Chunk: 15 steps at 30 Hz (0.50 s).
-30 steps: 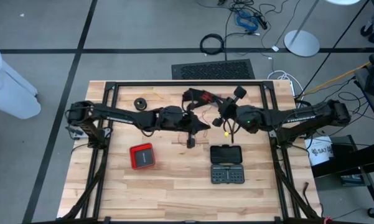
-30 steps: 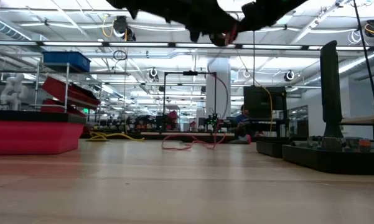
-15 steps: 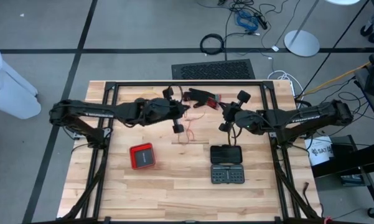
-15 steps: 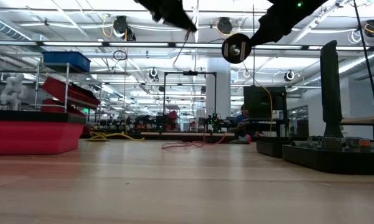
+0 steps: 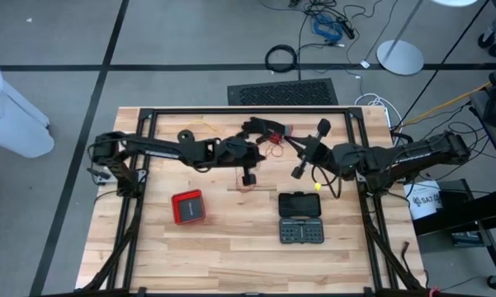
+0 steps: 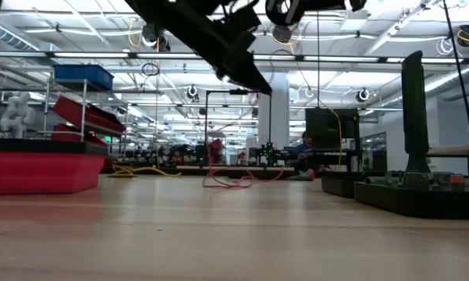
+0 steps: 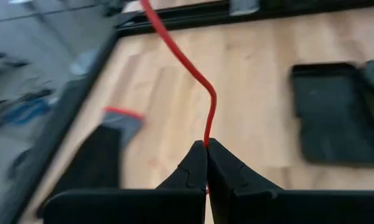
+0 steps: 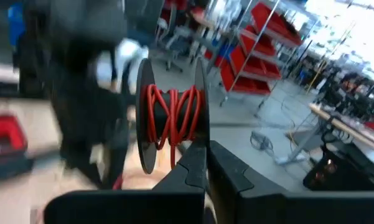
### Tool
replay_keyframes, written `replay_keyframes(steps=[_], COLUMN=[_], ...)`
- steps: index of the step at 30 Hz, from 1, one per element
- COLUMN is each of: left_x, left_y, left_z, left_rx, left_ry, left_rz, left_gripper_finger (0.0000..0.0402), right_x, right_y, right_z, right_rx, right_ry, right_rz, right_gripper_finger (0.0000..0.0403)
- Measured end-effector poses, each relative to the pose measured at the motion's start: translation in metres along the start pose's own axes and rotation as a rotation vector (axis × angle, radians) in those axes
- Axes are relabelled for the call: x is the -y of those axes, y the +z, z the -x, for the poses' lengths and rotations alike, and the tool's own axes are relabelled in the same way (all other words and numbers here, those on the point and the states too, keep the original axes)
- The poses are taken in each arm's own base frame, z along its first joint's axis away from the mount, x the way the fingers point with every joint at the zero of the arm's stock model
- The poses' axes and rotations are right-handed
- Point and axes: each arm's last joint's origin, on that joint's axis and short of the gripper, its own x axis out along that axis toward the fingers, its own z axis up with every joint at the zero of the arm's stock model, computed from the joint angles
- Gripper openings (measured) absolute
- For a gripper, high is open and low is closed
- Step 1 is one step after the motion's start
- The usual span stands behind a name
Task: Coil cords
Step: Uncoil the red wire from the spool
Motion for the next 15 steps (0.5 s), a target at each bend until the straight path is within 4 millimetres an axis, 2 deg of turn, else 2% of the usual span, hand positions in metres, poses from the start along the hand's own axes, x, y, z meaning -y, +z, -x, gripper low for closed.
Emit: replay_keyframes(steps=[3, 7, 15], left_x=[0.009, 0.024, 0.044], left_y=[-0.004, -0.001, 0.026], left_z=[-0.015, -0.021, -0.004], left_rx=[0.050, 0.120, 0.207], left_ry=[-0.083, -0.179, -0.270], left_rz=[0.006, 0.012, -0.049], left_gripper_finger=[0.0000, 0.0000, 0.0000], right_x=[0.005, 0.014, 0.020], right_y=[0.006, 0.006, -0.015], right_z=[-0.002, -0.009, -0.032], right_rx=[0.049, 0.039, -0.104], right_ry=[-0.031, -0.140, -0.209], right_rz=[-0.017, 0.029, 0.127], right_gripper_finger=[0.0000, 0.0000, 0.0000])
